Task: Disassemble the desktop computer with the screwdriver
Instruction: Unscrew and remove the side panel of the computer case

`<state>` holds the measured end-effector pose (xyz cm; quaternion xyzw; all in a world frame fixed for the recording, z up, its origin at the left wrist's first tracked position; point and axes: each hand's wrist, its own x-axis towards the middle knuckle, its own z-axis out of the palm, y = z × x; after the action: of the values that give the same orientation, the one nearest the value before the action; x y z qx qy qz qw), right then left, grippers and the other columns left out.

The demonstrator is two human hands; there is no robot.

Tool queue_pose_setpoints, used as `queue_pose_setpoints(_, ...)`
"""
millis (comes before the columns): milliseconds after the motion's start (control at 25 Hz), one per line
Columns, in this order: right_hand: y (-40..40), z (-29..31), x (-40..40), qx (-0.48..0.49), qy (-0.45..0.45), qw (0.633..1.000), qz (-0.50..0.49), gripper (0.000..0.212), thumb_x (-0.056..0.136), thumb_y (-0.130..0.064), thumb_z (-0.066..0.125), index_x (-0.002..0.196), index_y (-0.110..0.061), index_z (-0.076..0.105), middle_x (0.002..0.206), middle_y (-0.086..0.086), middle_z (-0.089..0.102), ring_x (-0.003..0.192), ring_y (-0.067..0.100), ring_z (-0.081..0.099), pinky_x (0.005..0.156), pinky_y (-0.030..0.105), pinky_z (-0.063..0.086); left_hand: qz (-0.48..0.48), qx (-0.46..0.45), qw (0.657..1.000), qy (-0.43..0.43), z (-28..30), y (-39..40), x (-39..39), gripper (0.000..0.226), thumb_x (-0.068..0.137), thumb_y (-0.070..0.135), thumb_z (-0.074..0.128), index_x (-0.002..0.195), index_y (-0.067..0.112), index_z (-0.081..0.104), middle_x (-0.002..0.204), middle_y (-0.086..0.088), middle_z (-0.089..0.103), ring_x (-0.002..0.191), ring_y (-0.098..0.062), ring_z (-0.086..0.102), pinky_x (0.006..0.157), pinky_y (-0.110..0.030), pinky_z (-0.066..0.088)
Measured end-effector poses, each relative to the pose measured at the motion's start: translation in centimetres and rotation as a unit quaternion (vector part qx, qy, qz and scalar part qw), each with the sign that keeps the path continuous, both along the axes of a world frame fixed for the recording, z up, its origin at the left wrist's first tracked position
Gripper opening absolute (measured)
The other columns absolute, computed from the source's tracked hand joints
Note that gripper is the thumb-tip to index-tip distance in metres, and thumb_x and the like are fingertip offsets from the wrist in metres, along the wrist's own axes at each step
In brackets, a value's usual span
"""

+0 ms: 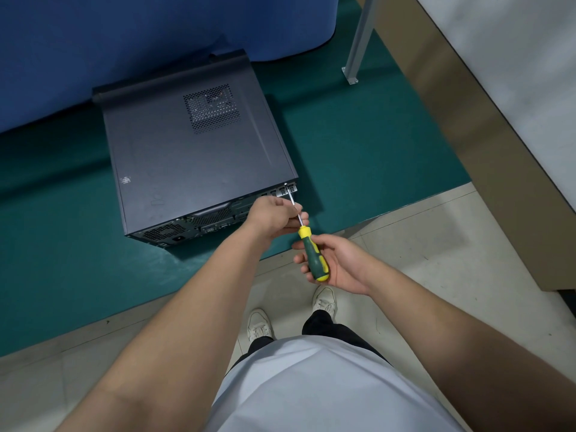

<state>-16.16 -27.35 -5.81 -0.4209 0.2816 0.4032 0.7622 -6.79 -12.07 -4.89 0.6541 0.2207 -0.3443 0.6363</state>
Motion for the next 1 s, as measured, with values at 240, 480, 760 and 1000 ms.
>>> queue_pose_setpoints(240,0.8,-0.1,0.5,-0.063,-0.024,0.997,-0.045,0.013,0.102,-0.017,0.061,0.106,-0.006,0.055,0.080,0.011,0.066,0.068,0.021,0.066,0.064,0.040,0.062,0.031,0.020,0.999,0.016,-0.5,-0.6,-0.6,0.017,0.090,0.020,0.079,0.097,0.010,0.067,0.092,-0.010,0.079,0.077,-0.021,0.075,0.079,-0.037,0.063)
queue_pose_setpoints(480,0.3,-0.5,0.2,-0.039,-0.025,0.999,-0.016,0.019,0.103,-0.028,0.059,0.109,-0.011,0.057,0.085,0.012,0.069,0.068,0.021,0.065,0.063,0.033,0.059,0.050,0.031,0.998,-0.009,-1.0,-0.6,-0.6,0.012,0.091,0.010,0.078,0.088,0.005,0.068,0.086,-0.017,0.077,0.076,-0.025,0.077,0.076,-0.033,0.064)
queue_pose_setpoints(760,0.4,-1.4,0.1,-0.082,-0.037,0.996,-0.018,0.016,0.102,-0.022,0.062,0.108,-0.007,0.060,0.084,0.009,0.070,0.068,0.019,0.064,0.059,0.031,0.056,0.062,-0.066,0.995,0.037,-0.5,-0.8,-0.1,0.016,0.103,0.007,0.057,0.116,0.000,0.064,0.101,-0.016,0.078,0.090,-0.026,0.078,0.068,-0.030,0.062)
queue_pose_setpoints(1000,1.7,-1.2,0.6,-0.147,-0.062,0.987,-0.003,0.014,0.102,-0.024,0.061,0.104,-0.011,0.058,0.068,0.006,0.061,0.055,0.016,0.054,0.050,0.026,0.047,0.279,-0.097,0.953,0.076,-0.7,-2.4,1.2,0.011,0.101,0.016,0.066,0.104,0.006,0.070,0.098,-0.008,0.078,0.091,-0.021,0.076,0.080,-0.032,0.062)
